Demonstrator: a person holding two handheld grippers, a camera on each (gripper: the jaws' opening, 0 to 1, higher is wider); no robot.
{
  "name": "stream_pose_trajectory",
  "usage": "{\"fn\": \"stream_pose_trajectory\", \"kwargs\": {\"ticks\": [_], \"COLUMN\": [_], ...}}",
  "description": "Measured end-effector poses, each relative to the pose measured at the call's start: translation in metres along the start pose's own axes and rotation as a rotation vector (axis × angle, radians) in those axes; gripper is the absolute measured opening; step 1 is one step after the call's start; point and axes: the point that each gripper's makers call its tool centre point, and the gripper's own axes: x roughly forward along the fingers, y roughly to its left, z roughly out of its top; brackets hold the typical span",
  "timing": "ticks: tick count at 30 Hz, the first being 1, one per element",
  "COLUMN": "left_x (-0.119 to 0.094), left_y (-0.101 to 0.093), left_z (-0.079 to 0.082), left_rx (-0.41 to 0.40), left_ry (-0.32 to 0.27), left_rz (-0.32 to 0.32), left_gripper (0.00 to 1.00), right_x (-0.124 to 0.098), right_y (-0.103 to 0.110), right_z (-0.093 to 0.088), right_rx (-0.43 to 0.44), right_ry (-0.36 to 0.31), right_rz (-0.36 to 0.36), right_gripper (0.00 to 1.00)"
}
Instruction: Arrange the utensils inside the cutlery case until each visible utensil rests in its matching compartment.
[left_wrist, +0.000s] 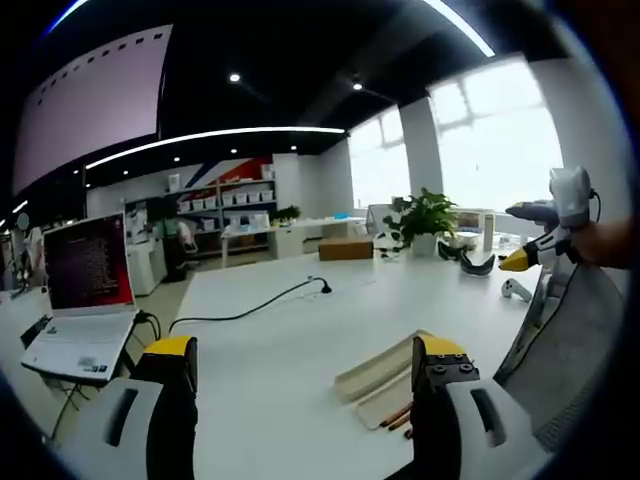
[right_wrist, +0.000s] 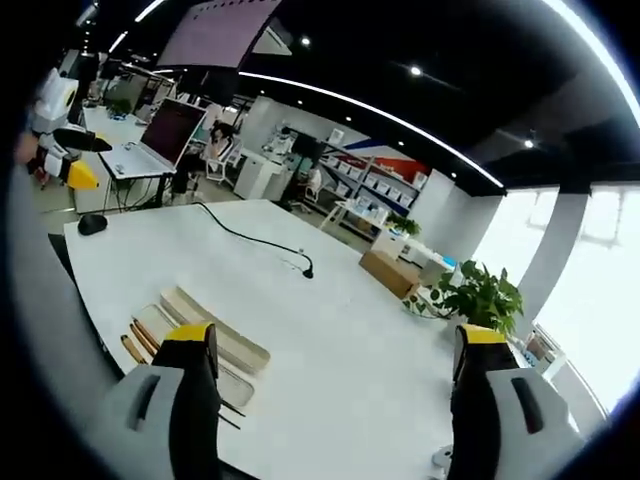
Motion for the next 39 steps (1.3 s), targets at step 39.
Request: {"fn": "stream_pose_trajectory", "kwargs": {"ticks": [39], "left_x": [0.002], "left_y": [-0.007], "left_z": [0.001], "left_rx": [0.015], "left_ry": [0.023], "left_rz": [0.018], "left_gripper": [1.0], "right_x": [0.0], "right_y": [-0.011], "right_z": [0.001], "right_rx": [0.019], "right_ry": [-0.031], "right_rz": [0.004], "right_gripper": [0.85]}}
